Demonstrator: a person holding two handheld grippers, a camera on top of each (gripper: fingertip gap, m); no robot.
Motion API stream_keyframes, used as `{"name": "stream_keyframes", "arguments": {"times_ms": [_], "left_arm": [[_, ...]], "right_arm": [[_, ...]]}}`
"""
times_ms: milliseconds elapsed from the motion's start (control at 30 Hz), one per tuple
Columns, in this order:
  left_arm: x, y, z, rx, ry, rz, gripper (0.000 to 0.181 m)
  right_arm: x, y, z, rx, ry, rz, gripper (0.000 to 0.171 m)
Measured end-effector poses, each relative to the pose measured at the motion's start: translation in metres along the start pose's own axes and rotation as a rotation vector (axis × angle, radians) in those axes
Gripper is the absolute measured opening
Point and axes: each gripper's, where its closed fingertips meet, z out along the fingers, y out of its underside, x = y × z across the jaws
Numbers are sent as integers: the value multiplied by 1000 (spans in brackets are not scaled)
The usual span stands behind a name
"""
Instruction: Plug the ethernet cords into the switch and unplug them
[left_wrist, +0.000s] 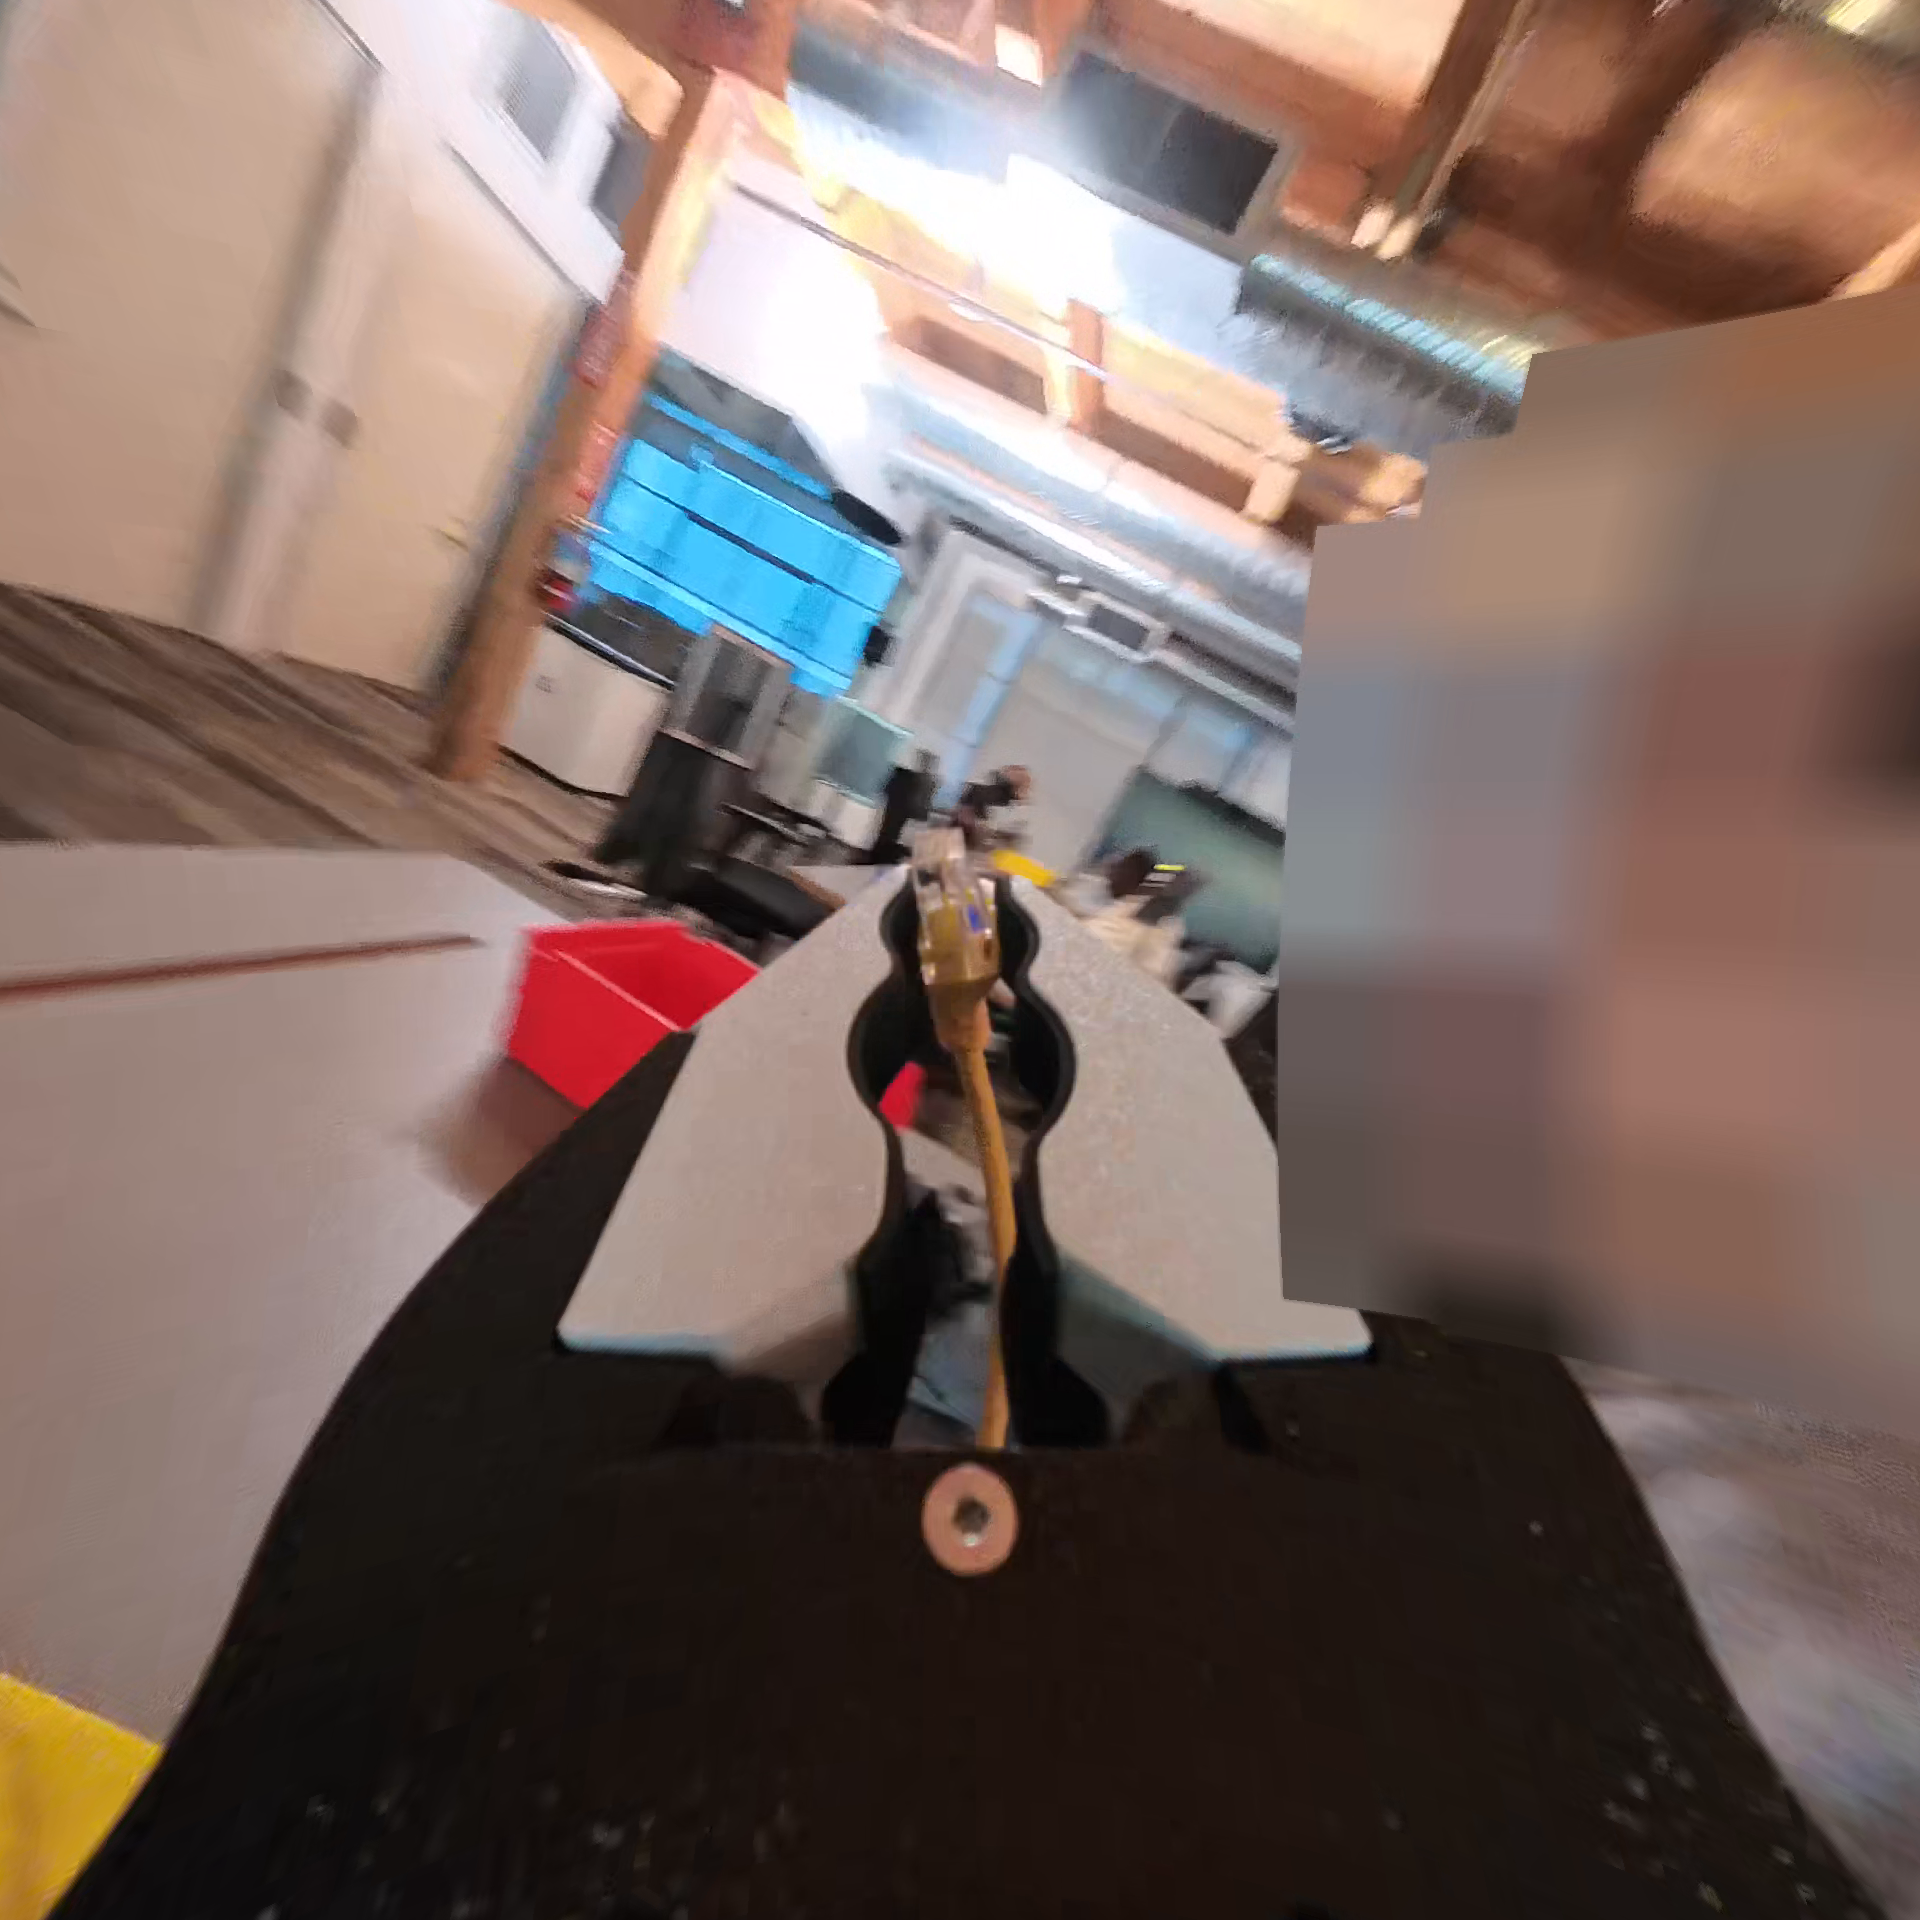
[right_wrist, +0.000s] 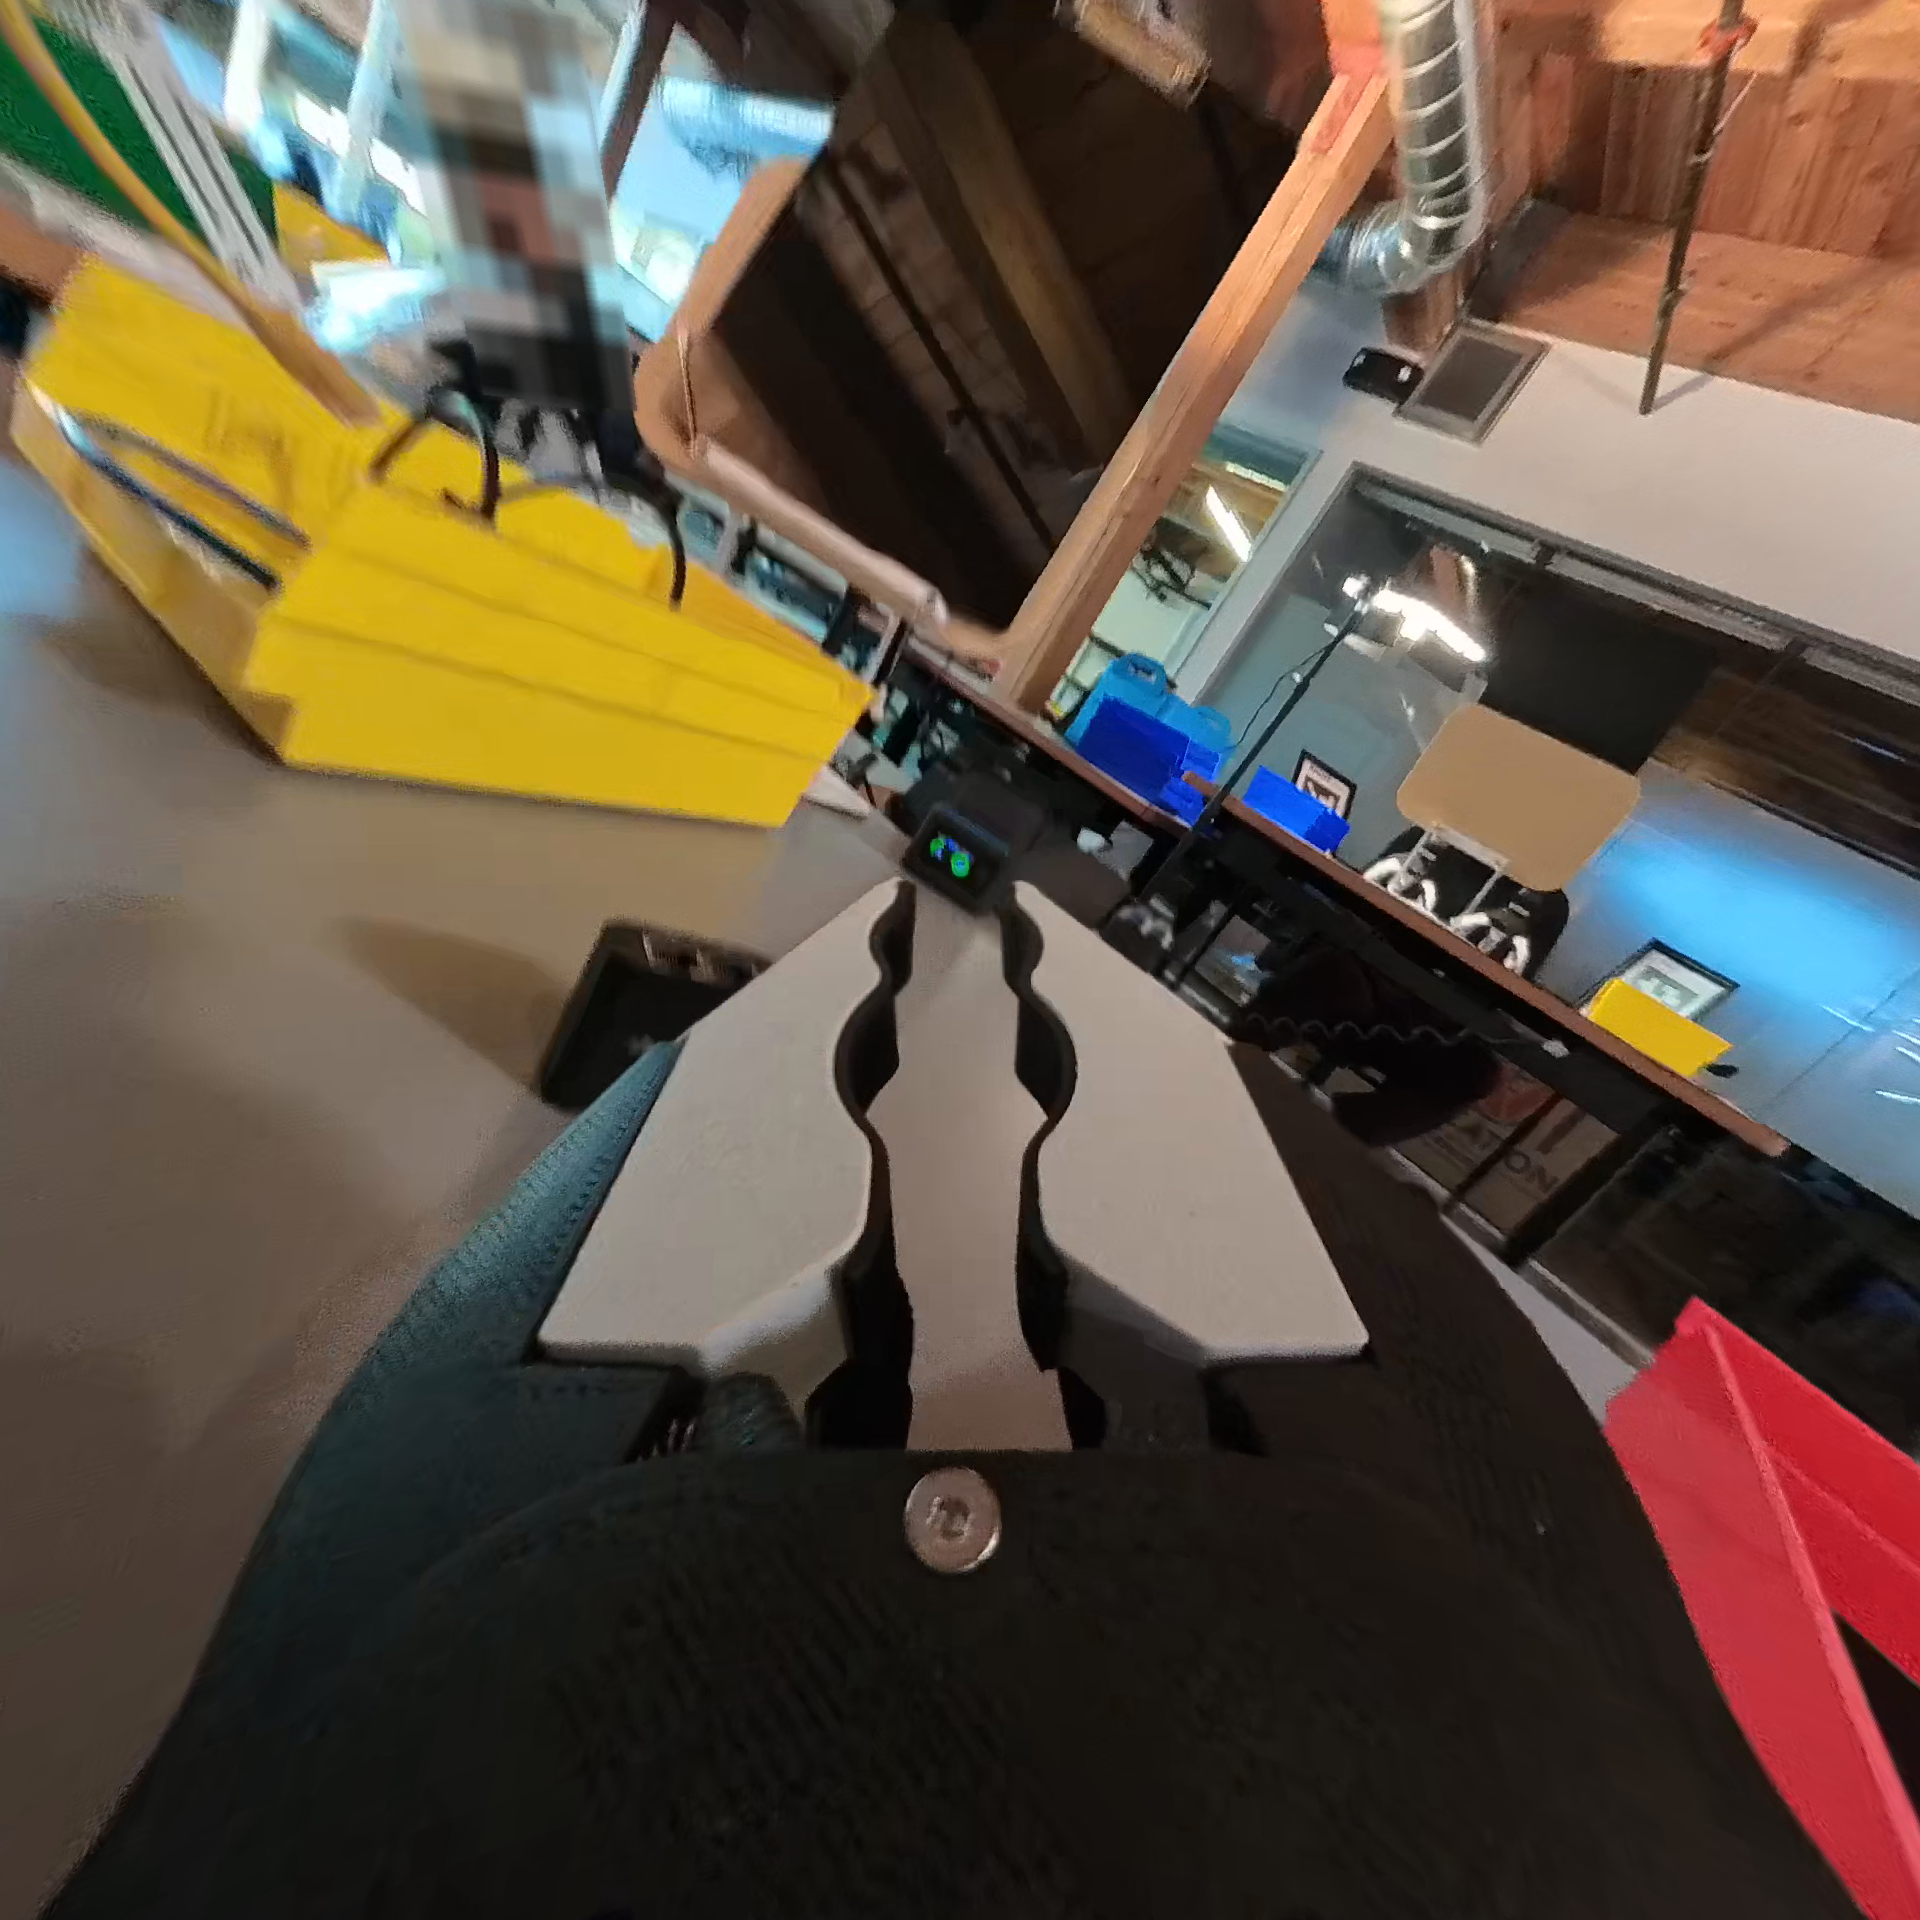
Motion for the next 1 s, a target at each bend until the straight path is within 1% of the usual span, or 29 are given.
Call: {"name": "stream_keyframes", "arguments": {"times_ms": [33,100,167,200,267,300,333,400,467,500,533,600,667,700,733,767,800,867,933,1000], "left_arm": [[-4,1,10,19,-53,77,11],[-7,9,35,53,-84,181,11],[-5,23,64,85,-44,219,11],[-5,32,79,89,-16,221,11],[-7,52,107,80,22,218,11],[-10,62,119,70,34,219,11],[-13,72,130,56,47,208,11],[-15,89,145,41,89,172,11],[-13,99,153,41,135,154,11],[-12,103,155,36,145,167,12],[-12,108,155,22,145,189,11],[-14,117,153,-35,142,265,12],[-20,129,148,-124,106,377,13],[-24,135,143,-172,83,459,15],[-27,143,138,-228,60,562,21],[-31,149,133,-278,23,681,33],[-36,152,129,-316,-25,804,40],[-37,157,122,-374,-67,1021,47],[-36,162,118,-435,-72,1141,53],[-40,165,114,-498,-80,1218,50]], "right_arm": [[0,-13,0,39,-9,40,19],[-5,-44,2,119,-76,163,29],[-14,-78,4,180,-163,288,46],[-15,-91,7,197,-176,323,53],[-10,-111,15,211,-148,345,62],[-4,-120,17,220,-116,347,62],[5,-124,20,213,-63,344,60],[23,-120,23,146,47,298,46],[36,-114,19,116,112,245,24],[38,-114,16,119,112,225,6],[39,-112,12,117,102,205,2],[39,-106,7,88,44,179,1],[38,-101,2,64,-45,189,1],[36,-98,0,50,-109,210,1],[35,-95,-2,29,-165,241,1],[33,-93,-4,17,-227,271,1],[33,-91,-6,4,-278,299,1],[28,-85,-10,-37,-389,332,1],[21,-80,-14,-84,-487,332,1],[13,-74,-18,-145,-557,292,1]]}}
